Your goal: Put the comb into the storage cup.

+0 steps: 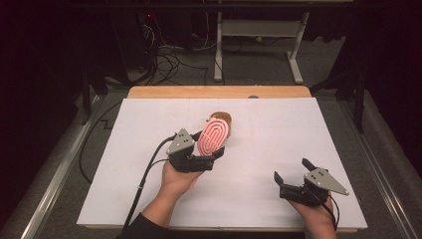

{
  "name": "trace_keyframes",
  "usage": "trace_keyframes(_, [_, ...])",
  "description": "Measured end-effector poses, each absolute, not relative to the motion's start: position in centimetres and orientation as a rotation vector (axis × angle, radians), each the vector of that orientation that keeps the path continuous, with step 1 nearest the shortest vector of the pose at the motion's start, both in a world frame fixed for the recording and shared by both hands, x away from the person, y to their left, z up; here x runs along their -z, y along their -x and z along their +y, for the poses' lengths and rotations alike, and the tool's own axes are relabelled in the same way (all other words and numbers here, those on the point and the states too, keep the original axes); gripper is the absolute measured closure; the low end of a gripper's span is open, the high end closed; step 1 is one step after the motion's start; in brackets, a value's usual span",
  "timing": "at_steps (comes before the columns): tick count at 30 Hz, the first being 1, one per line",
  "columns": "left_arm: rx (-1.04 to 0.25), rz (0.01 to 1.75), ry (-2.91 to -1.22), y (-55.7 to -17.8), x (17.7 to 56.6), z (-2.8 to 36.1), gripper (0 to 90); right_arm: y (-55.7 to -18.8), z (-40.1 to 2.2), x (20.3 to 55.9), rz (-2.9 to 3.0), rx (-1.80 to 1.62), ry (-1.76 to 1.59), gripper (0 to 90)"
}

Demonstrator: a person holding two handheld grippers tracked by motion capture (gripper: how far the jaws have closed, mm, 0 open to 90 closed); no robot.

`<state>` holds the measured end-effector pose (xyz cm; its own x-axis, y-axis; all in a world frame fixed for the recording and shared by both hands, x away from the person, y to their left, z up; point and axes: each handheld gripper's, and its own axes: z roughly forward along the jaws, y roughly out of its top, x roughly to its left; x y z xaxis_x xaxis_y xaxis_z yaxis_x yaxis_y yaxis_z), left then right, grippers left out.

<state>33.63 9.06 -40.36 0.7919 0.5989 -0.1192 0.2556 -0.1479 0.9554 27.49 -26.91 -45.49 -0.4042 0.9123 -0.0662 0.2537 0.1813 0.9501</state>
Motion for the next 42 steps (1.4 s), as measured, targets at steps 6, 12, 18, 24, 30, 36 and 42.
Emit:
trace_keyframes(6, [-0.352, 0.643, -1.764, -33.2, 40.6, 8.8, 18.1, -28.0, -26.0, 44.8, 1.792, -1.252, -1.101, 0.0])
trace_keyframes(12, [-0.339, 0.642, -1.757, -33.0, 40.7, 8.8, 18.1, -28.9, -25.1, 43.9, 1.804, -1.254, -1.058, 0.0])
trace_keyframes(18, [-0.359, 0.64, -1.76, -32.6, 40.6, 9.3, 18.1, -30.3, -24.0, 43.2, 1.81, -1.27, -1.043, 0.0])
trace_keyframes(24, [-0.376, 0.644, -1.757, -32.5, 40.6, 9.6, 18.1, -31.6, -22.6, 42.6, 1.822, -1.282, -1.01, 0.0])
trace_keyframes(30, [-0.404, 0.634, -1.764, -32.2, 40.6, 9.6, 18.1, -32.6, -21.1, 42.1, 1.817, -1.285, -0.976, 0.0])
trace_keyframes(36, [-0.411, 0.635, -1.742, -32.1, 40.3, 10.0, 18.1, -33.3, -19.8, 41.6, 1.814, -1.294, -0.964, 0.0])
trace_keyframes(42, [-0.417, 0.642, -1.744, -32.0, 40.5, 10.1, 18.1, -33.3, -18.5, 41.3, 1.833, -1.3, -0.963, 0.0])
